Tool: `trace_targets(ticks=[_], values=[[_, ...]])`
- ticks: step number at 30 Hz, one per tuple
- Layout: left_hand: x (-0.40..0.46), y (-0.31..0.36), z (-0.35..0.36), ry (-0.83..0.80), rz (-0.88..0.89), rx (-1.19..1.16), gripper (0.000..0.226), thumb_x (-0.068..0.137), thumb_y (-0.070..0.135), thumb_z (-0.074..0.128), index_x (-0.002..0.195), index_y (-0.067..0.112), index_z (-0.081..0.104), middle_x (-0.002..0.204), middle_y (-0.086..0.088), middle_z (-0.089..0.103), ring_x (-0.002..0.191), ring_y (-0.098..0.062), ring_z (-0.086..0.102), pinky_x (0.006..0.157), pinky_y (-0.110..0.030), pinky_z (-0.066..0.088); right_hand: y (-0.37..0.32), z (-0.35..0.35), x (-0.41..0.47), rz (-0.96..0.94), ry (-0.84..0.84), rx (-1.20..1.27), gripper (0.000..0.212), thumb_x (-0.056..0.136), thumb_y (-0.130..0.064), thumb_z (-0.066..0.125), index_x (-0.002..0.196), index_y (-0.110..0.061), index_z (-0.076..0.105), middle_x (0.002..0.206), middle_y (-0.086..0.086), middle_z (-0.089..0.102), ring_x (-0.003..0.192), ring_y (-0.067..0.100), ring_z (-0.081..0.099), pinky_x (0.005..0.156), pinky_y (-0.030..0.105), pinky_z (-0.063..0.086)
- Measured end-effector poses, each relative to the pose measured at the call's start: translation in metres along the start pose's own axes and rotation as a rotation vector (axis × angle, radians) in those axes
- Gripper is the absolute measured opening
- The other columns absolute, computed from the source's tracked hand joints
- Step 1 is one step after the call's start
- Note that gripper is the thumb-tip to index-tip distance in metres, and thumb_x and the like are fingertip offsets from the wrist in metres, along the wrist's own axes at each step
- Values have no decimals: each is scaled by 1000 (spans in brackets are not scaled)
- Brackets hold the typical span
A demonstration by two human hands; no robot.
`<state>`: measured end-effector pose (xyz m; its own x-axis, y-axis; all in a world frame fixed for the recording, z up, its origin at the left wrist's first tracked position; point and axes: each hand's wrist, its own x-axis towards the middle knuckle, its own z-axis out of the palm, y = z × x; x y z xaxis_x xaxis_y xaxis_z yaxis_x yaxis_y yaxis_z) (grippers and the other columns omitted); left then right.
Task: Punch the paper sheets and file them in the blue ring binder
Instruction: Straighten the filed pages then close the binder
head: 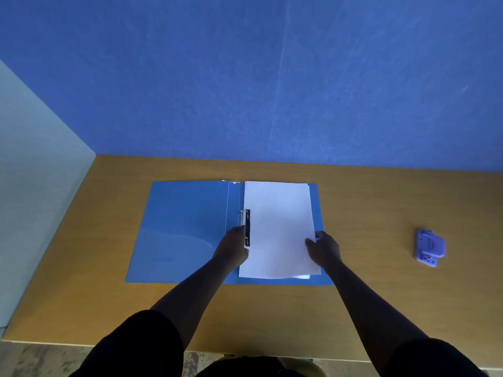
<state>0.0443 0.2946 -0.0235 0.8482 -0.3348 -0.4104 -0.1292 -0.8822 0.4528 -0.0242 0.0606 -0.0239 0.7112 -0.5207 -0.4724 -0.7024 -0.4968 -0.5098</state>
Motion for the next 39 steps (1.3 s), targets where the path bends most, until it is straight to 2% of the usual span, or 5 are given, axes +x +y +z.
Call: trace_targets(ticks=[5,12,22,34,39], values=[[3,-2,-6,-5,-1,28,23,76,-3,58,83,12,43,83,-4,52,79,-23,54,61,-29,42,5,-6,0,-85,-43,27,42,96,-19,53,137,-12,48,130,12,61,111,29,60,93,38,51],[0,-4,-2,-35,20,24,30,76,-3,63,102,8,51,102,-8,58,96,-26,59,71,-29,45,10,-5,-2,-130,-47,-18,44,96,-14,56,139,-11,46,129,15,61,112,30,61,81,25,43],[-4,-3,-5,-69,22,30,48,75,-1,67,120,5,50,116,-9,58,106,-27,59,81,-33,50,5,-5,-7,-12,142,57,34,84,-19,73,114,-7,64,107,8,72,75,17,60,50,16,33],[-3,3,-18,11,32,-104,70,78,6,69,142,12,43,143,-10,45,129,-25,47,97,-32,46,-9,-3,-24,-123,251,-40,18,89,-32,61,101,-20,67,106,3,71,96,24,66,84,35,52],[-1,33,-35,99,50,-427,40,90,42,63,118,13,63,112,-4,70,88,-15,70,60,-18,54,-42,9,-46,-345,186,7,20,89,-31,62,103,-17,63,98,-1,75,84,16,72,73,22,51]])
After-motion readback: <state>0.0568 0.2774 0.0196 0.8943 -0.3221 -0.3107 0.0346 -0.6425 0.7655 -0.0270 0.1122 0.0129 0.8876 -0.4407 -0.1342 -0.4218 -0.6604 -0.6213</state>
